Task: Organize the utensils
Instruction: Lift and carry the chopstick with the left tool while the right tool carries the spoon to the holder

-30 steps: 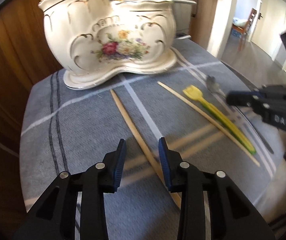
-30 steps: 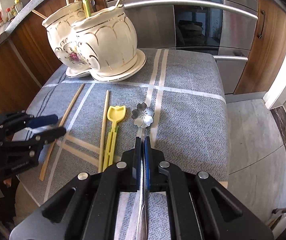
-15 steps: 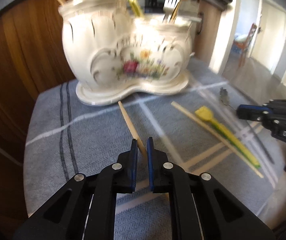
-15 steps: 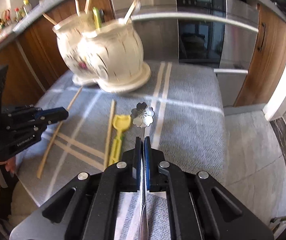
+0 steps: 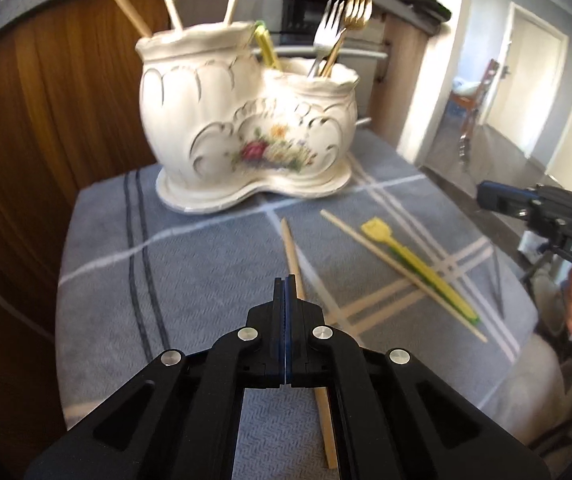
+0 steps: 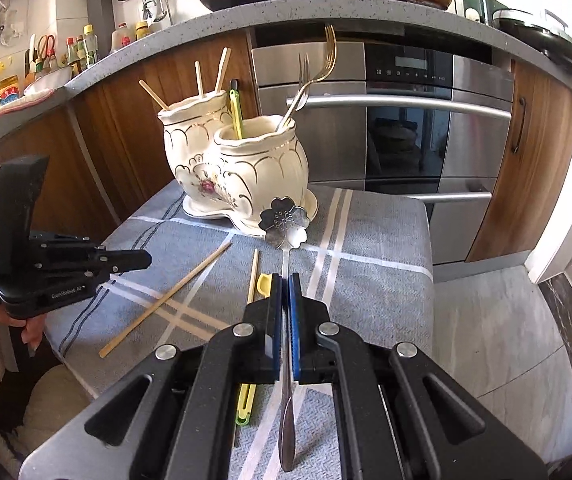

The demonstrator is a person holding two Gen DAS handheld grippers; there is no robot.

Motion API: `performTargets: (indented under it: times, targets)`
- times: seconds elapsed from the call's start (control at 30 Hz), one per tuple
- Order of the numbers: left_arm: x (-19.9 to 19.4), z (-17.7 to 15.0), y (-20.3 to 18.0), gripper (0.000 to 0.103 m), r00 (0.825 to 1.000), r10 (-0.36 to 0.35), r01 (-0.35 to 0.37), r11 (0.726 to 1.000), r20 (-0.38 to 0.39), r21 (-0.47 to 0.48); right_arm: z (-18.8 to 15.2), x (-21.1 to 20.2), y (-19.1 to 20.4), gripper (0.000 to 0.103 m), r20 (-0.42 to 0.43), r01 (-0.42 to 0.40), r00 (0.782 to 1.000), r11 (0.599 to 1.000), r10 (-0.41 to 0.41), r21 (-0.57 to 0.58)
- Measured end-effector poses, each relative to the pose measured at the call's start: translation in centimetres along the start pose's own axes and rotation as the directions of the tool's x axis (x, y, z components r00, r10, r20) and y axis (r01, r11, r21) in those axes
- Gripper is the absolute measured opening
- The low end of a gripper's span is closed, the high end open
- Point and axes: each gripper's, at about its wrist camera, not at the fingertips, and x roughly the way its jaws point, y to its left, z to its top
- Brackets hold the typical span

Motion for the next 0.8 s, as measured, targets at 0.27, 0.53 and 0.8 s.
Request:
performTargets:
  times: [0.27,0.53,0.8]
  targets:
    - [2.6,-0.9,-2.3,0.031,0.995,0.018,-0.014,0.999,-0.1,0.04,0.1,-0.5,0.3,0.003,0.019,-0.007,1.0,1.0,0.007,0.005]
    - [2.1,-1.2,-2.2,0.007,0.997,0.021,-0.013,0.996,-0.079,0.092,1.0,-2.6,0.4,0.003,0.117,-0.019,0.993,1.0,0.019,0.0]
    - [-3.5,0.4,-1.8,0.006,0.987,-0.026,0.008,0.994,0.156,0.112,3.3,-3.3,0.9,0.001,0.191,-0.013,0.981,1.0,0.015,-0.014]
